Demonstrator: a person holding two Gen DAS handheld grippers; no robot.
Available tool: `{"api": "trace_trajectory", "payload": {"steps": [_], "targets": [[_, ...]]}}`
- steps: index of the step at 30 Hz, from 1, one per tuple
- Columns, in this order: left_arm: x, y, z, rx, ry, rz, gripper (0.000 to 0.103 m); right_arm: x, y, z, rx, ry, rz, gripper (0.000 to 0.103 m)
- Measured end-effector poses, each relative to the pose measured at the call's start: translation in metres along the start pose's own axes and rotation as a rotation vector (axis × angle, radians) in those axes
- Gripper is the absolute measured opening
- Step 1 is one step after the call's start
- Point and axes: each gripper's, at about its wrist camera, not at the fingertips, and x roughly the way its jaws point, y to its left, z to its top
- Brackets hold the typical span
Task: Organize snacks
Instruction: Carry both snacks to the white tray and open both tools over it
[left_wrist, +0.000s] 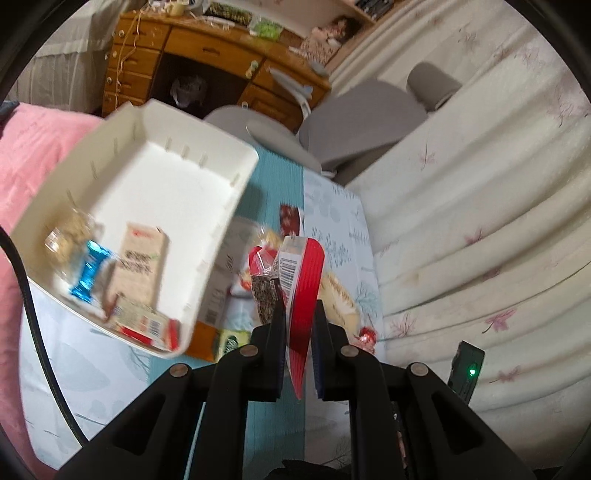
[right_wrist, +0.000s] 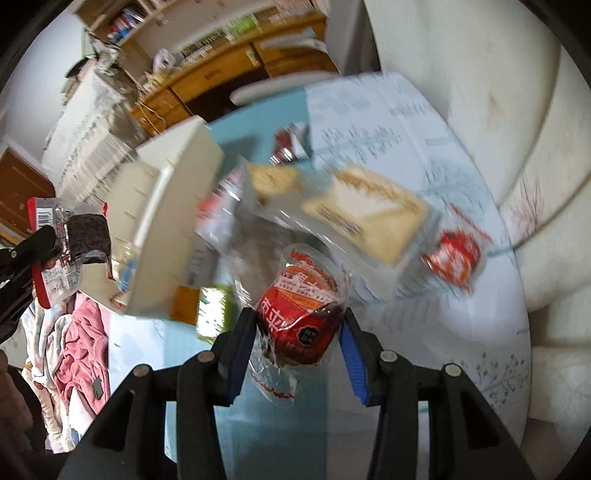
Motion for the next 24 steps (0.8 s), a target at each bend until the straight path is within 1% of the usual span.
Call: {"api": "trace_trajectory", "payload": {"steps": [4, 6, 12, 16, 19, 24], "targets": [[-0.028, 0.014, 0.012, 0.002, -0.055, 0.007, 0.01, -0.005, 0.026, 0.014, -0.041, -0.085, 0.024, 0.046], [-0.041, 0.02, 0.017, 0.002, -0.078, 0.011, 0.01, -0.01, 0.043, 0.019, -0.066, -0.134, 0.049, 0.046], [-0.076, 0.044, 0.033, 0.016, -0.137, 0.045, 0.01, -0.016, 0.09, 0.026, -0.146, -0.227, 0.118, 0.046], [-0.09, 0.062, 0.04, 0.011, -0.155, 0.069, 0.01, -0.014, 0.12, 0.026, -0.199, -0.255, 0.159, 0.046], [-0.096, 0.077, 0.044, 0.006, -0.154, 0.09, 0.01, -0.008, 0.147, 0.026, -0.242, -0.255, 0.179, 0.046], [-0.099, 0.102, 0.052, 0.007, -0.122, 0.132, 0.01, 0.006, 0.19, 0.026, -0.301, -0.237, 0.188, 0.046]]}}
